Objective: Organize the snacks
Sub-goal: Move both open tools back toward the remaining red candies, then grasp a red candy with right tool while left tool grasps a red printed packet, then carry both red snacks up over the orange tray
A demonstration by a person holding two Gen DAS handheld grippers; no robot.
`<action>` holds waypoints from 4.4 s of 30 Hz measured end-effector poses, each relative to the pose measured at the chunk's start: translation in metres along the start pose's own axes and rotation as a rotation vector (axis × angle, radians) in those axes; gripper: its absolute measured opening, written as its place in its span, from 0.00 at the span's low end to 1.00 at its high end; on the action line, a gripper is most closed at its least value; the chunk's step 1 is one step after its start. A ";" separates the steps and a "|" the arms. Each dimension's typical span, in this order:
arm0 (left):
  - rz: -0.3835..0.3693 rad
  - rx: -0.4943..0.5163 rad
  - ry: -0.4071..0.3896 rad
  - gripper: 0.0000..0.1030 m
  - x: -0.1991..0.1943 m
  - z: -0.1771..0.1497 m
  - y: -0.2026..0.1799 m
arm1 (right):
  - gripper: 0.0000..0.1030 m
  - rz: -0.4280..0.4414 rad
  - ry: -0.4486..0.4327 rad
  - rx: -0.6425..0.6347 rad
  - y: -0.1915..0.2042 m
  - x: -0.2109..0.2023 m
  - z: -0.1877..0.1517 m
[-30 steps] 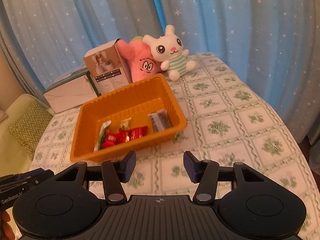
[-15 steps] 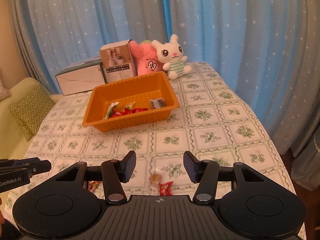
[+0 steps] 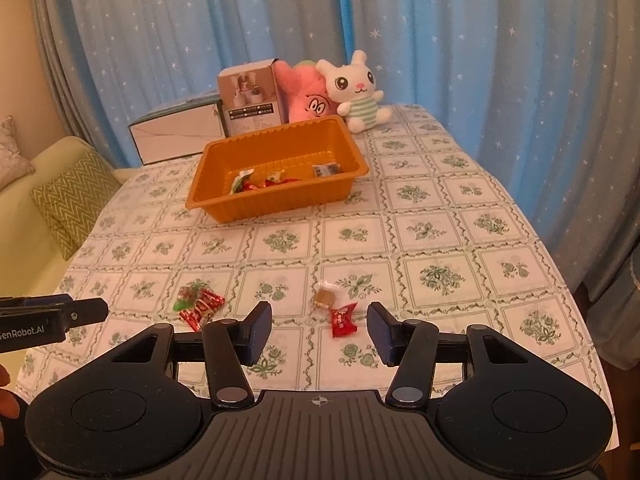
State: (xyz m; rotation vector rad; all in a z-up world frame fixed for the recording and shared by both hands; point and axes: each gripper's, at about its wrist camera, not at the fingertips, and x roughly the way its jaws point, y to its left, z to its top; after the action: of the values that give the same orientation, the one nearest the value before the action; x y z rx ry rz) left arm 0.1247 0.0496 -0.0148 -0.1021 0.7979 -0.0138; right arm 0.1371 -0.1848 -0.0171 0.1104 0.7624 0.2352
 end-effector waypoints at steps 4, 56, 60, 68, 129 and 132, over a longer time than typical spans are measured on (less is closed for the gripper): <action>0.007 -0.003 -0.002 0.51 -0.002 -0.003 -0.001 | 0.59 -0.016 -0.009 -0.024 -0.002 -0.003 -0.001; -0.154 0.235 0.092 0.29 0.149 0.003 -0.018 | 0.61 0.001 0.092 -0.007 -0.037 0.110 -0.015; -0.135 0.252 0.114 0.27 0.159 -0.001 -0.018 | 0.58 0.012 0.101 -0.018 -0.034 0.115 -0.017; -0.129 0.206 0.115 0.18 0.154 -0.008 -0.018 | 0.48 0.011 0.116 -0.028 -0.034 0.127 -0.018; -0.127 0.059 -0.010 0.18 0.042 -0.002 -0.033 | 0.19 0.054 -0.016 -0.066 -0.002 0.034 -0.008; -0.133 0.058 -0.012 0.18 0.043 0.001 -0.033 | 0.19 0.055 -0.015 -0.064 -0.004 0.035 -0.005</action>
State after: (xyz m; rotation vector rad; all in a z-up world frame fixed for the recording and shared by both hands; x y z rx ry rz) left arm 0.1566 0.0144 -0.0418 -0.1005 0.7773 -0.1616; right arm 0.1592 -0.1802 -0.0452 0.0722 0.7366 0.3109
